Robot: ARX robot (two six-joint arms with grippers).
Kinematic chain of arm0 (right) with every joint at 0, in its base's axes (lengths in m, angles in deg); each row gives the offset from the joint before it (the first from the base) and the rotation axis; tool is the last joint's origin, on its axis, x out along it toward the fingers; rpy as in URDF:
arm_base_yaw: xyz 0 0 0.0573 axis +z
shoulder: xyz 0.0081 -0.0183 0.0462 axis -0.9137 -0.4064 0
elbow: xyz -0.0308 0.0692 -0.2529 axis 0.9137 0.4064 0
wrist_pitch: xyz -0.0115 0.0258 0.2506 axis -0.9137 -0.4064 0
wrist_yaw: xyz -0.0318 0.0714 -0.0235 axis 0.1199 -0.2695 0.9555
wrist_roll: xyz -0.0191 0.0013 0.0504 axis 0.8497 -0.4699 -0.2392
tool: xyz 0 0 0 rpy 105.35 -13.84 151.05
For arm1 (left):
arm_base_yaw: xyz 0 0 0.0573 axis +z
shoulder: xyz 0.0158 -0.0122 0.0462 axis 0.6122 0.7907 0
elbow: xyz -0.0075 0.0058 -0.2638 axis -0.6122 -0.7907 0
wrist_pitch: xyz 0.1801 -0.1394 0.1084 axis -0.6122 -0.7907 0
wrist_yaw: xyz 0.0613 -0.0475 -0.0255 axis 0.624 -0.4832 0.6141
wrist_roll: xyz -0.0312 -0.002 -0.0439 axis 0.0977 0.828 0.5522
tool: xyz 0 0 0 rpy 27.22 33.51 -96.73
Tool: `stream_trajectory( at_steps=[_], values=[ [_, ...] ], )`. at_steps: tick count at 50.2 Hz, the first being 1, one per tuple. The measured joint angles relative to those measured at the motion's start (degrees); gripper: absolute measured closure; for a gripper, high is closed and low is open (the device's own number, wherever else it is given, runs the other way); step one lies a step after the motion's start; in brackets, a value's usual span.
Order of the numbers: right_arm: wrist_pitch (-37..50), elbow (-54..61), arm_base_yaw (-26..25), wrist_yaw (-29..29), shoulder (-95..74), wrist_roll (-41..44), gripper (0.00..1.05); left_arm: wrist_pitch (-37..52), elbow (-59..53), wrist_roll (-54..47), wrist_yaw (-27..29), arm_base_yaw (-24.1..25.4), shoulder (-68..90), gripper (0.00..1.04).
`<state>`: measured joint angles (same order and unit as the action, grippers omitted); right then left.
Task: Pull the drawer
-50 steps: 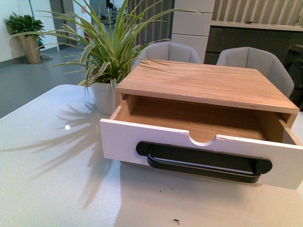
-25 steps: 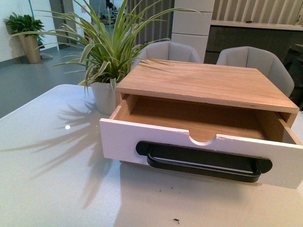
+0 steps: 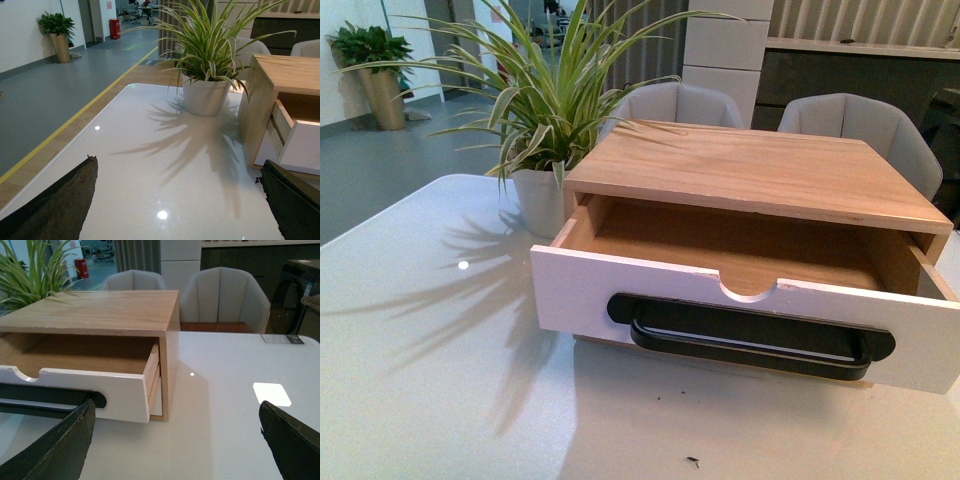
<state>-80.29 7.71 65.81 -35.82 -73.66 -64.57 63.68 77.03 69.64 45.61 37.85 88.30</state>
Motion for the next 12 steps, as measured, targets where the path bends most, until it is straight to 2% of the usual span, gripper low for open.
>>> stream_trajectory(
  at_steps=[12],
  values=[
    [0.0,0.0,0.0,0.0,0.0,0.0,0.09,0.0,0.0,0.0,0.0,0.0,0.0,0.07]
  ],
)
